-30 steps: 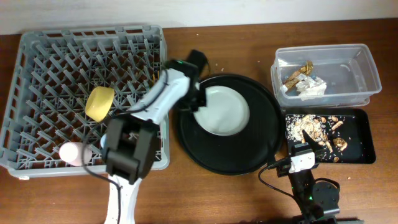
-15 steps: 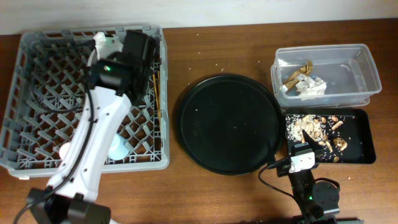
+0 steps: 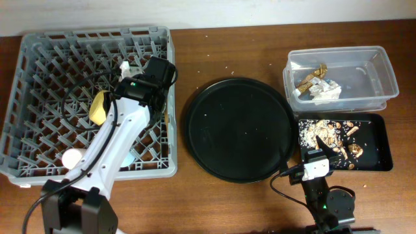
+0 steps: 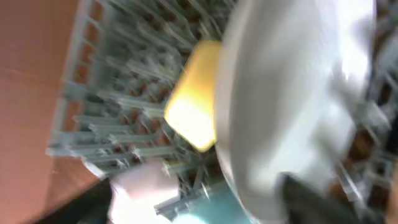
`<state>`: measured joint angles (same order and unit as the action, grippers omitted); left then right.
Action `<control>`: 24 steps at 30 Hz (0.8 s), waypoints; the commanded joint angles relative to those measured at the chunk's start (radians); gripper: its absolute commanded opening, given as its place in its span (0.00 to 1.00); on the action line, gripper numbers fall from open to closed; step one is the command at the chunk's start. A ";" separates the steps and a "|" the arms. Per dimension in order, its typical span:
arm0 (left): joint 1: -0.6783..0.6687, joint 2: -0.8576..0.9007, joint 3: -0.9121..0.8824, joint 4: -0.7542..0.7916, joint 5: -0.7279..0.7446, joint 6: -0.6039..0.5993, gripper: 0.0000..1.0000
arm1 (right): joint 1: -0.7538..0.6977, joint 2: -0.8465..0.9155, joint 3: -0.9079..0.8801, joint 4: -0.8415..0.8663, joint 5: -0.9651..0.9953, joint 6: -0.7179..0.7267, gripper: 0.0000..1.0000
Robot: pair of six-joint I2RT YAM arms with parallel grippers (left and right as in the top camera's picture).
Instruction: Sort waste into correct bins and load items into the dishwasher rack
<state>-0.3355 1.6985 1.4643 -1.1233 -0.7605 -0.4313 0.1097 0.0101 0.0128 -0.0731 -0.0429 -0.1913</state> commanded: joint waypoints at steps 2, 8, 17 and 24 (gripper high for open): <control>-0.005 -0.214 0.080 -0.139 0.346 -0.001 0.99 | -0.005 -0.006 -0.007 0.000 -0.002 -0.003 0.98; -0.037 -0.628 0.089 -0.328 0.626 -0.002 0.99 | -0.005 -0.006 -0.007 0.000 -0.002 -0.003 0.99; 0.109 -1.093 -0.327 0.159 0.446 0.192 0.99 | -0.005 -0.006 -0.007 0.000 -0.002 -0.003 0.98; 0.240 -1.569 -1.126 0.827 0.562 0.228 0.99 | -0.005 -0.006 -0.007 0.000 -0.002 -0.003 0.99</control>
<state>-0.1032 0.2287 0.5362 -0.4381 -0.2451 -0.2272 0.1101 0.0109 0.0128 -0.0731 -0.0429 -0.1917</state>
